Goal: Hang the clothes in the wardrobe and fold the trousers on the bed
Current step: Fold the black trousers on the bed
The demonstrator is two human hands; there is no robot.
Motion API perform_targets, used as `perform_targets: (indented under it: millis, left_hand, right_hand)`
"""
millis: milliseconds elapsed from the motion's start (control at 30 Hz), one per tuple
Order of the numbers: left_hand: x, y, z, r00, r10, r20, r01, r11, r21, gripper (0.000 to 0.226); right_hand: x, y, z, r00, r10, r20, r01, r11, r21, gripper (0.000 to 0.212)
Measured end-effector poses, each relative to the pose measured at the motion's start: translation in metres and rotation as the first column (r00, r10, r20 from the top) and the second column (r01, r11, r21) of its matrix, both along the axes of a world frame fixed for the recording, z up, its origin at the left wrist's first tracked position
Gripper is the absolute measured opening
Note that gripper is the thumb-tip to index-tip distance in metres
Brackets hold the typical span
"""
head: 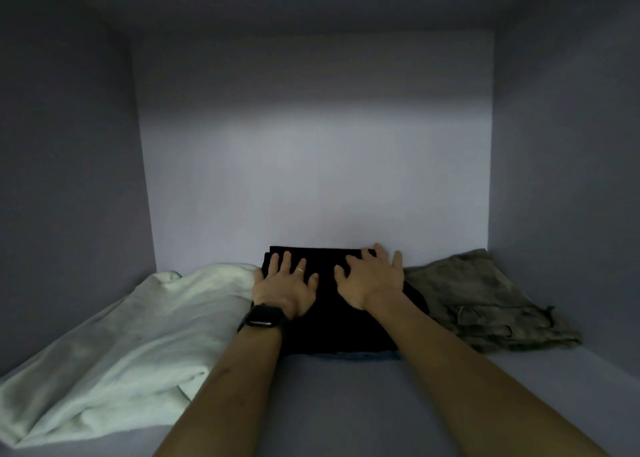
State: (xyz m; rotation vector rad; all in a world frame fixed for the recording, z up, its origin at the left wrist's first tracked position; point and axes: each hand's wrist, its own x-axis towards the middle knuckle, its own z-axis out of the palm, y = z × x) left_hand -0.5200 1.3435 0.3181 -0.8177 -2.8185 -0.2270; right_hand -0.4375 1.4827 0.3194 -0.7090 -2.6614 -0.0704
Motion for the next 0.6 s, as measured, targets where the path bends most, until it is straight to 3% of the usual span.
perform_targets:
  millis: [100,167,333,600]
  left_hand:
    - [0.017,-0.009,0.005,0.999,-0.025,0.033,0.027,0.998,-0.062,0.061]
    - [0.031,-0.015,0.012,0.998,-0.061,0.007,0.062,0.996,-0.059,0.061]
    - [0.068,-0.043,-0.009,0.994,-0.078,-0.077,0.08,0.997,0.019,0.061]
    - [0.076,-0.055,-0.029,0.992,-0.122,0.014,0.122,0.992,-0.005,0.063]
  right_hand:
    - [0.023,-0.014,0.004,0.956,0.173,-0.235,-0.155,0.984,0.093,0.063]
    - [0.039,-0.022,0.005,0.932,0.238,-0.275,-0.228,0.971,0.07,0.064]
    - [0.076,-0.022,-0.029,0.985,0.165,0.056,-0.161,0.984,-0.074,0.065]
    - [0.088,-0.018,-0.04,0.994,0.074,0.081,-0.059,0.984,-0.171,0.072]
